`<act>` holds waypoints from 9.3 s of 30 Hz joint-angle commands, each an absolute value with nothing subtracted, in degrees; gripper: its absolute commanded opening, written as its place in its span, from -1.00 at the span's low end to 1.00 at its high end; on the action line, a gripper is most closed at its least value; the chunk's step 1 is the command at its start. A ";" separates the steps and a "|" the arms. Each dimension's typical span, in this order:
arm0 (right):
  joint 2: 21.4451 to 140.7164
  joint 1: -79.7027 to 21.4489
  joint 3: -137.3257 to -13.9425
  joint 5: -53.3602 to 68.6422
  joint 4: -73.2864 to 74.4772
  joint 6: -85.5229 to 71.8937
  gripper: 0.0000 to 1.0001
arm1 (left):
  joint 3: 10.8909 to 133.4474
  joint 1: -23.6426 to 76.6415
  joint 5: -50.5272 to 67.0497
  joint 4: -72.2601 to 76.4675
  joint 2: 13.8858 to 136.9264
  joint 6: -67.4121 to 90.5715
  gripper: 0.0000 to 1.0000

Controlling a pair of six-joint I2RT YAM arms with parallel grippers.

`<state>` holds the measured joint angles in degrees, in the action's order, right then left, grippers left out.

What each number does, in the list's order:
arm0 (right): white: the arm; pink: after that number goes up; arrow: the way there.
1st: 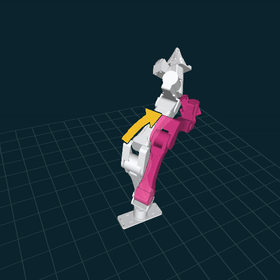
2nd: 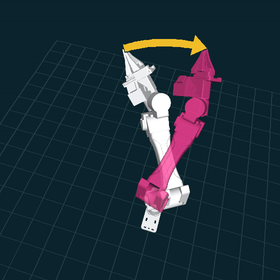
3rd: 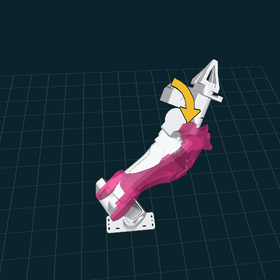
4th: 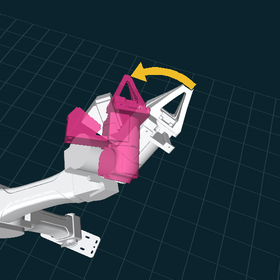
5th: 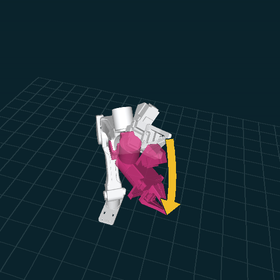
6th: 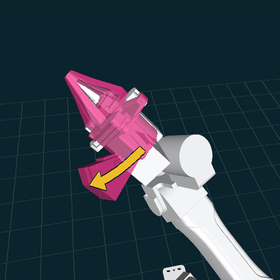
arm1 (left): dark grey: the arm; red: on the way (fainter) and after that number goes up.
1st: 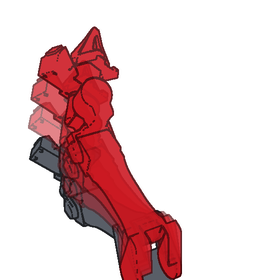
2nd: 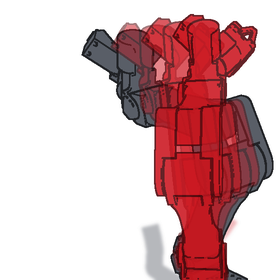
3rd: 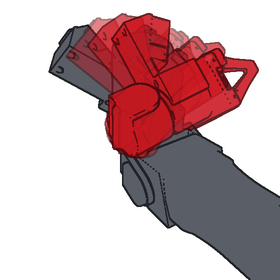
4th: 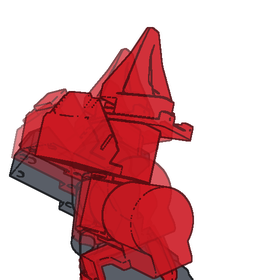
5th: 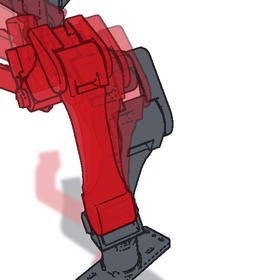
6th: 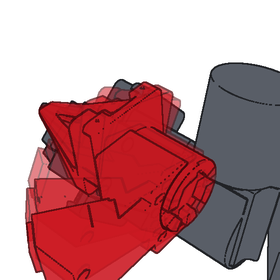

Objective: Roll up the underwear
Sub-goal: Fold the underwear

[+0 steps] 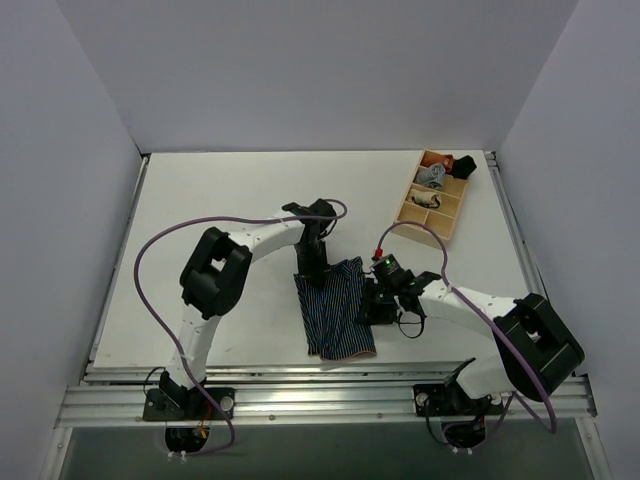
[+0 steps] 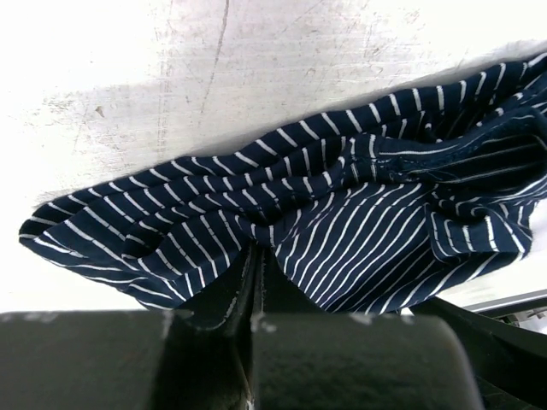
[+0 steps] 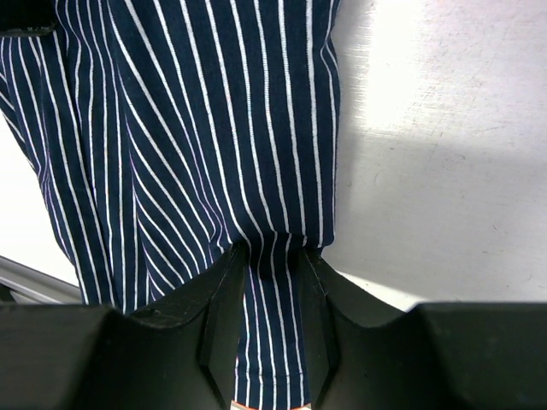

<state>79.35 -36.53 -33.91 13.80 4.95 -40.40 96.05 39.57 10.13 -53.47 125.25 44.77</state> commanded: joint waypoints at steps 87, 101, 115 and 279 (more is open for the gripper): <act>90.09 -33.66 -54.32 7.12 16.35 -34.89 -0.39 | 96.94 25.66 16.00 -53.08 120.58 30.06 -0.14; 91.23 -33.14 -50.19 7.21 14.24 -34.80 -0.39 | 95.01 26.19 17.75 -50.63 121.90 30.94 -0.66; 91.23 -32.78 -47.55 7.65 12.83 -34.54 -0.39 | 96.33 25.84 12.13 -53.79 121.29 31.73 -0.36; 105.74 -68.38 -64.78 -10.90 16.88 -46.93 -0.72 | 70.66 20.04 18.98 -36.74 106.87 37.53 0.11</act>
<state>104.81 -67.66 -64.29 -8.32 13.10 -46.44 70.11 20.78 17.45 -39.46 106.04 39.92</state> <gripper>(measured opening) 0.162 0.556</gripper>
